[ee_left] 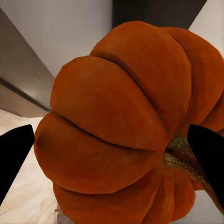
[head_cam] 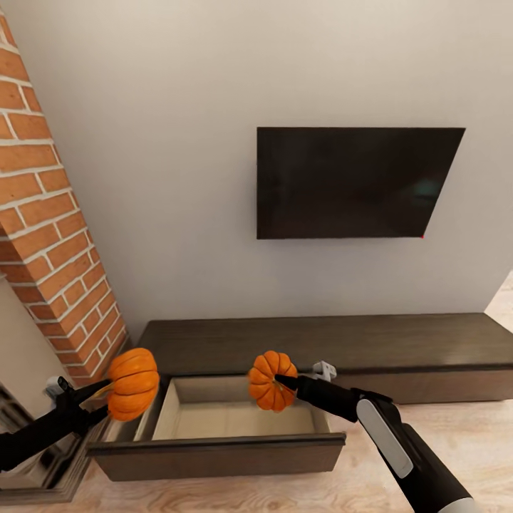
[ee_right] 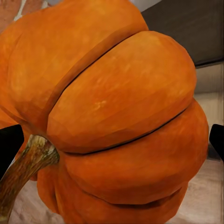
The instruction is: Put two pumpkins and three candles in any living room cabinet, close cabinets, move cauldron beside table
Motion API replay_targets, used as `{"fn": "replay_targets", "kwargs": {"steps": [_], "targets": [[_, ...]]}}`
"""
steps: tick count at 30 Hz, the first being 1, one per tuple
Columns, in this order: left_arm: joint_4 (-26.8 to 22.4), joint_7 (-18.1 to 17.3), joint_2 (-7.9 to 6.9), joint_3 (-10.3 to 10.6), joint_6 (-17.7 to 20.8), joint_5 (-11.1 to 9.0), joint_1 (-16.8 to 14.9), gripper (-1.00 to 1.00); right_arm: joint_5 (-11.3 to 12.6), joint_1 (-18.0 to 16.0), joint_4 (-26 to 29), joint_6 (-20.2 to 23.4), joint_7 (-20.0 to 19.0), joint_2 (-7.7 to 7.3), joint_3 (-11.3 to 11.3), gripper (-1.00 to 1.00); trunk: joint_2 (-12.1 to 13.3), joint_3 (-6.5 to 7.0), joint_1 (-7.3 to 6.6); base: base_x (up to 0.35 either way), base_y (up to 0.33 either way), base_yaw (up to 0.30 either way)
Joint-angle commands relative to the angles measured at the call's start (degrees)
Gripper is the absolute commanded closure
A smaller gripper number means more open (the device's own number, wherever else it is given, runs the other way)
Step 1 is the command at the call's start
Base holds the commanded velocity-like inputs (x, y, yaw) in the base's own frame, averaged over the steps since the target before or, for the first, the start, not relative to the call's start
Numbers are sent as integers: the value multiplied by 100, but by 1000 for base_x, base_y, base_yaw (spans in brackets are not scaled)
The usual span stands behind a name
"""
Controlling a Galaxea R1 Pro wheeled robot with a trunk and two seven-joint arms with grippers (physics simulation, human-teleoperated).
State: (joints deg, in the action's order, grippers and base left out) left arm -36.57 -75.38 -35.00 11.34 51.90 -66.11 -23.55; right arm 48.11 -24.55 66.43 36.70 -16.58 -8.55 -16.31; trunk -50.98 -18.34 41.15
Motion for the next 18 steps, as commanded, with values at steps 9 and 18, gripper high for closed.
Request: {"fn": "replay_targets", "kwargs": {"steps": [9,18], "targets": [[1,-21,-7,24,69,-60,-10,100,67,-6,18,21,-22,-10,-4,100,-5,-7,3,201,-72,0],[1,-21,-7,26,72,-62,-10,100,67,-6,20,22,-20,1,-4,100,-5,-7,3,142,-1,0]]}}
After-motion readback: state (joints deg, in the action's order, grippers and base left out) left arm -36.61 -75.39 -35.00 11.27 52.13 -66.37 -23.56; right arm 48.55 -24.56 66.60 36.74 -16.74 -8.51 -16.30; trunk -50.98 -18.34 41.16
